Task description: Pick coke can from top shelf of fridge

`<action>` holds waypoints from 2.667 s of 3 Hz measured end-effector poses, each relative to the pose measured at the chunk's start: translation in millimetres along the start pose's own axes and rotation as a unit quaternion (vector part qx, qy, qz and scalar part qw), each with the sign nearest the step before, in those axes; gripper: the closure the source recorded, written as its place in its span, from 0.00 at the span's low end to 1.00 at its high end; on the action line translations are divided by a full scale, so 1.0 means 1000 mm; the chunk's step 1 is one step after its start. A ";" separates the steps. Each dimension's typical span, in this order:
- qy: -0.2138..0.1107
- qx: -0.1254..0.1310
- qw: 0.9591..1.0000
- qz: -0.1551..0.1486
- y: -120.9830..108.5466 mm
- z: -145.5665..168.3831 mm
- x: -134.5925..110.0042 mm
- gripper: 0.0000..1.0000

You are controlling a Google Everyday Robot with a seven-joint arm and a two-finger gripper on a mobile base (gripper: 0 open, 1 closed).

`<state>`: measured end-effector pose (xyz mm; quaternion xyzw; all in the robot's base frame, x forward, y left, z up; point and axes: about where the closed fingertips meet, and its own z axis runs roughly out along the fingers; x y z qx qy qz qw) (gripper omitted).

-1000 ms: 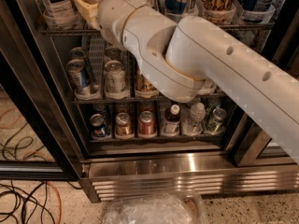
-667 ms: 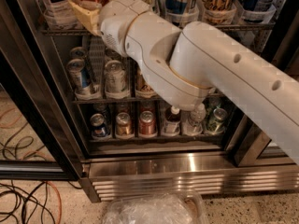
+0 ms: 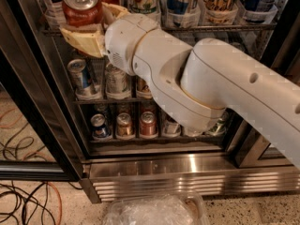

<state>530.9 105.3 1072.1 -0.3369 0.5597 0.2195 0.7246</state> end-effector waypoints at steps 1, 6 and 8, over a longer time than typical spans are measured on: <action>0.017 -0.011 1.000 0.010 0.012 -0.014 0.009 1.00; 0.091 0.048 0.993 0.049 0.022 -0.113 0.067 1.00; 0.103 0.078 0.990 0.049 0.017 -0.142 0.072 1.00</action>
Offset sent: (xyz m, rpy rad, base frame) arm -0.0464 -0.0218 -0.0419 -0.0413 0.1248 0.0315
